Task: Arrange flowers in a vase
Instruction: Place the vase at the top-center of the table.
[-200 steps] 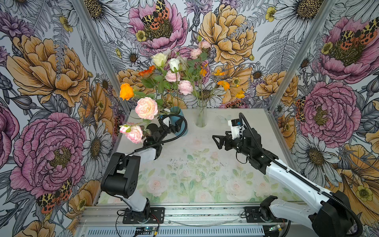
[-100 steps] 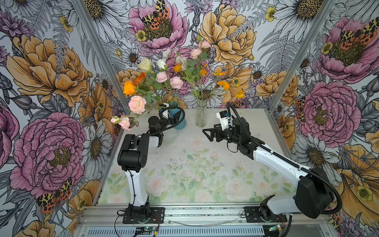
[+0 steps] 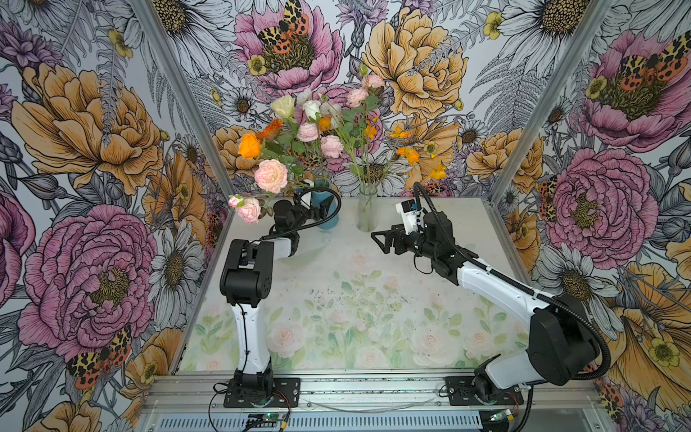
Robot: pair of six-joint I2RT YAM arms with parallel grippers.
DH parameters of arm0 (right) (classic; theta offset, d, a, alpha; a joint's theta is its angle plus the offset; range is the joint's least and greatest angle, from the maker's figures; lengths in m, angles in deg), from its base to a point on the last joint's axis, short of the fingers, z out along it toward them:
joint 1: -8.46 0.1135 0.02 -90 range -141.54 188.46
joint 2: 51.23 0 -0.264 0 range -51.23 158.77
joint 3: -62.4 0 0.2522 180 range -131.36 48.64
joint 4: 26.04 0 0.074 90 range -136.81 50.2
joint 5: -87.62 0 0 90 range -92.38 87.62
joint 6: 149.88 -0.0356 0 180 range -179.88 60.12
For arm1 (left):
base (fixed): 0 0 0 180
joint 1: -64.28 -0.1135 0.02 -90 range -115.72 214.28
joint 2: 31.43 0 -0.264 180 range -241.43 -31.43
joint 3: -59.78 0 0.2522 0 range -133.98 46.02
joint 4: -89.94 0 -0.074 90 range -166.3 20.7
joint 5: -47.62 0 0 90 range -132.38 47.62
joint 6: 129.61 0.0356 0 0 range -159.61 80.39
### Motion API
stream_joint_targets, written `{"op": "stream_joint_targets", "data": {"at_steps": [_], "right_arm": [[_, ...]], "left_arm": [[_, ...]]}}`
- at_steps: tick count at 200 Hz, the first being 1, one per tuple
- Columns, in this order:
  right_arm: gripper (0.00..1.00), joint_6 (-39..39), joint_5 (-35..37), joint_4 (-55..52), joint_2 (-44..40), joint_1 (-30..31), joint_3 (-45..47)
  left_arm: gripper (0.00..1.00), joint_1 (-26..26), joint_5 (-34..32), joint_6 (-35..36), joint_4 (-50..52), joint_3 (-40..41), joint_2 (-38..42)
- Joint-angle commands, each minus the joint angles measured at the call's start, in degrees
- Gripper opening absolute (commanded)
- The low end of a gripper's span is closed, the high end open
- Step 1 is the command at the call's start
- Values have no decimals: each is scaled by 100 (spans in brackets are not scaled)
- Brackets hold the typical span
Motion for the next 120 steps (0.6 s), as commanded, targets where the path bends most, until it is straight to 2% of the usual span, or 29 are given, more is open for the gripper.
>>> {"op": "stream_joint_targets", "data": {"at_steps": [1,120], "right_arm": [[99,-24,-120,256,144,-15,-181],[99,51,-26,290,255,-19,-142]], "left_arm": [[34,-89,157,156,-837,-474,96],[34,-134,78,319,-494,-763,-225]]}}
